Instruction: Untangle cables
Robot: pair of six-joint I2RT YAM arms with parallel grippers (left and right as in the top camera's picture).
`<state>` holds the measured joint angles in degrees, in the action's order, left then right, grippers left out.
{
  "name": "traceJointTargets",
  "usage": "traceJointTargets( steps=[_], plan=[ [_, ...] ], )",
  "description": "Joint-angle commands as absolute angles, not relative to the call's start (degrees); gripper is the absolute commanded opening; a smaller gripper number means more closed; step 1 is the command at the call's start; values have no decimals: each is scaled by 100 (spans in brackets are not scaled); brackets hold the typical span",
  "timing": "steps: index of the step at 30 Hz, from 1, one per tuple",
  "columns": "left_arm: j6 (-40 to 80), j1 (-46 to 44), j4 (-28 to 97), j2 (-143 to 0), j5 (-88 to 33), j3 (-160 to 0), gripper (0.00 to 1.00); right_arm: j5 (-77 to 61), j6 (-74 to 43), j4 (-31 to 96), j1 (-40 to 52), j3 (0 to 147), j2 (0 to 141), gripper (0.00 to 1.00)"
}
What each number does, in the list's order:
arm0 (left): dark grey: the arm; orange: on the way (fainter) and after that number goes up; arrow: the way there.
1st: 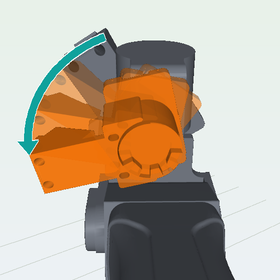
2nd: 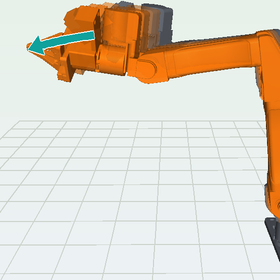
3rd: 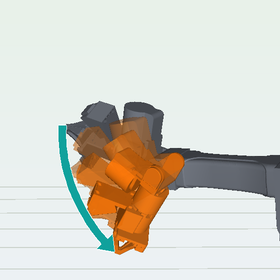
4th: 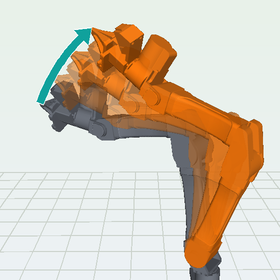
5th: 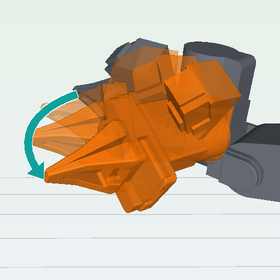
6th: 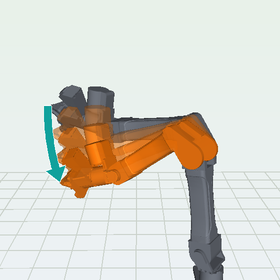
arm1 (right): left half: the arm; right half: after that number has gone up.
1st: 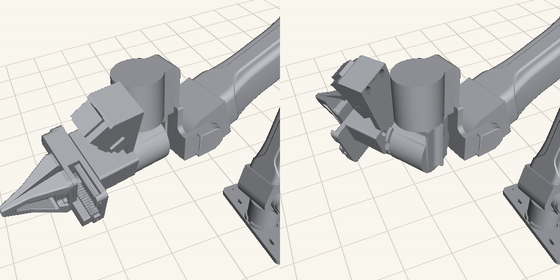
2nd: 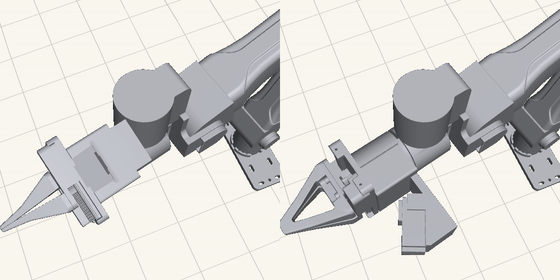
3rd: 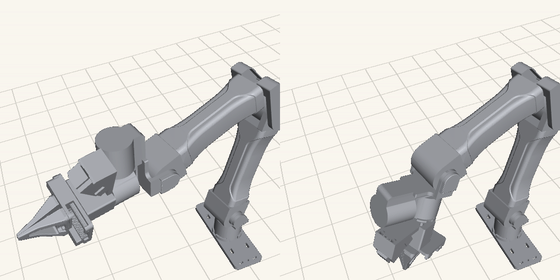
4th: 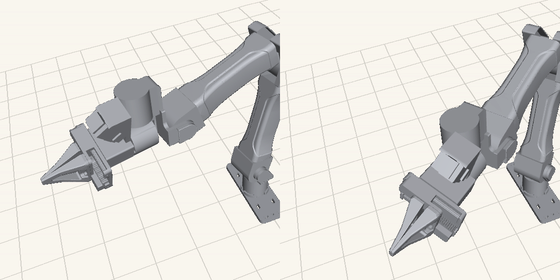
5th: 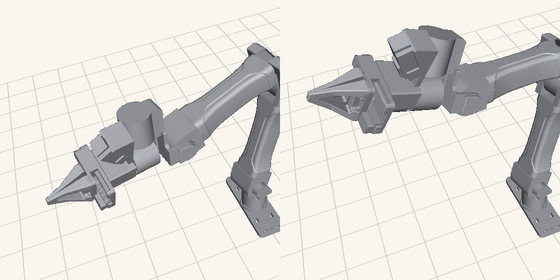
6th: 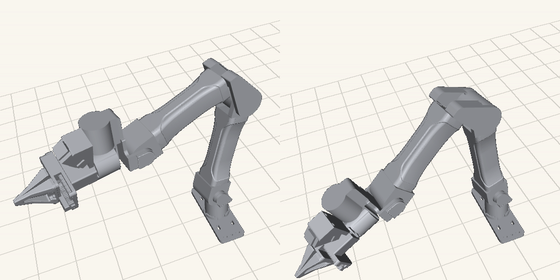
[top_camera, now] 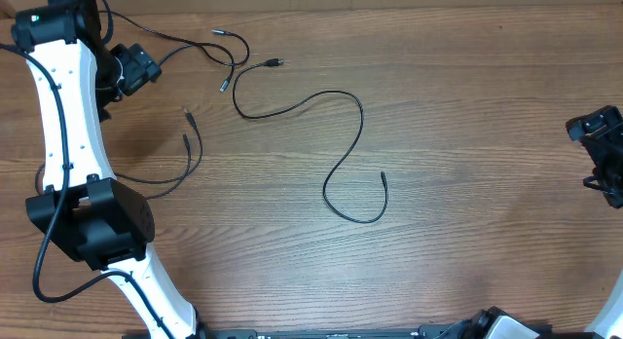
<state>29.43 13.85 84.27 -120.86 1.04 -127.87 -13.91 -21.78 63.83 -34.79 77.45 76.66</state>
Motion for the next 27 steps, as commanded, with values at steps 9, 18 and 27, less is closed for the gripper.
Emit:
traceJointTargets(
  steps=[9,18,27],
  plan=[
    [2827,1227,8392,-11990,379,-12862,100,-1330,-2132,6355,-3485,7806,7651,100],
    [2412,1164,8331,-11990,272,-12862,100,-1330,-2132,6355,-3485,7806,7651,100],
    [2351,1028,8193,-11990,270,-12862,99,-1330,-2132,6355,-3485,7806,7651,100]
  ],
)
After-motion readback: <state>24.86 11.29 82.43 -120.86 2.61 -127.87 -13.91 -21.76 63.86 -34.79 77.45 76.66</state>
